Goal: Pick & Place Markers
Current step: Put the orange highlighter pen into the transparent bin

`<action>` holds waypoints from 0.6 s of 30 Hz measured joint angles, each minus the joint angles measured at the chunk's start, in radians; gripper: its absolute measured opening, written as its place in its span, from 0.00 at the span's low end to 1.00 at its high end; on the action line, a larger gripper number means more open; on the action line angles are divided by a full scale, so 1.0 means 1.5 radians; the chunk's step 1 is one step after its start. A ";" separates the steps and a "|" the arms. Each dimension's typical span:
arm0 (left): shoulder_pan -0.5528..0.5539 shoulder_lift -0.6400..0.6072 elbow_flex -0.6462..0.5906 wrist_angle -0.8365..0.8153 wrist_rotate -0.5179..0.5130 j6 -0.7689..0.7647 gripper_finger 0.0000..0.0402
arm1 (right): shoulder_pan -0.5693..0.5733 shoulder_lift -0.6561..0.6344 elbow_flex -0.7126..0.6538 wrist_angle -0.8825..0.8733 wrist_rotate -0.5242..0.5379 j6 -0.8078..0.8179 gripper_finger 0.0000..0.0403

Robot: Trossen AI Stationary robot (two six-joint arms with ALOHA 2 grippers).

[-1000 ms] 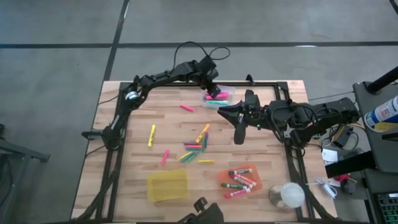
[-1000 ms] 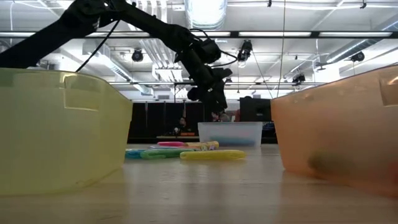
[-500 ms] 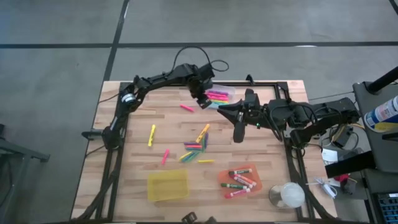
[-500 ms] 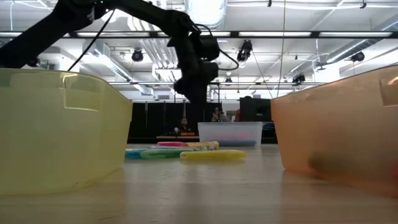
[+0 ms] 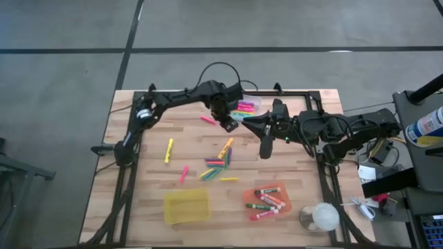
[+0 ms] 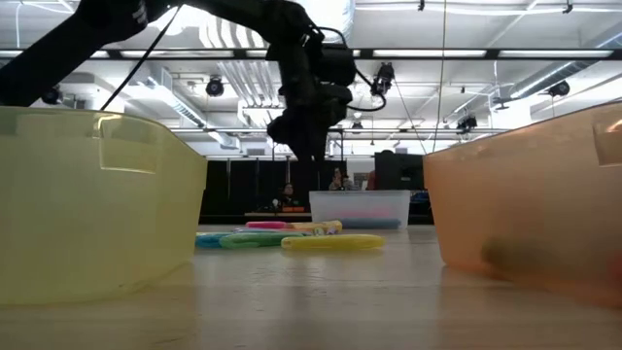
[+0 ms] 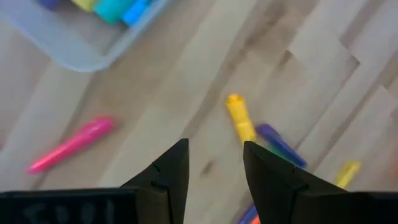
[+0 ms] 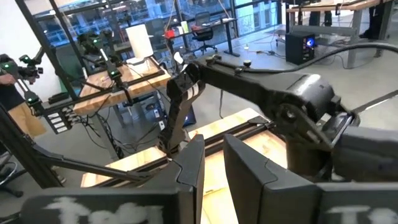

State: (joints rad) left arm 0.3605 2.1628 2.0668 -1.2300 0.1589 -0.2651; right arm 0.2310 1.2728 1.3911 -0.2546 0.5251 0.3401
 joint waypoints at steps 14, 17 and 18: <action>-0.070 -0.001 -0.097 0.046 0.001 -0.079 0.36 | 0.003 0.000 0.000 -0.001 -0.001 0.000 0.14; -0.079 -0.001 -0.124 0.069 0.004 -0.089 0.36 | 0.003 0.000 0.000 -0.001 -0.001 0.000 0.14; -0.081 -0.001 -0.131 0.076 0.004 -0.092 0.36 | 0.003 0.000 0.000 -0.001 -0.001 0.000 0.14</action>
State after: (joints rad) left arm 0.2385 2.1609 1.8697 -1.1162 0.1650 -0.4035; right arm 0.2352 1.2732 1.3911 -0.2554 0.5232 0.3401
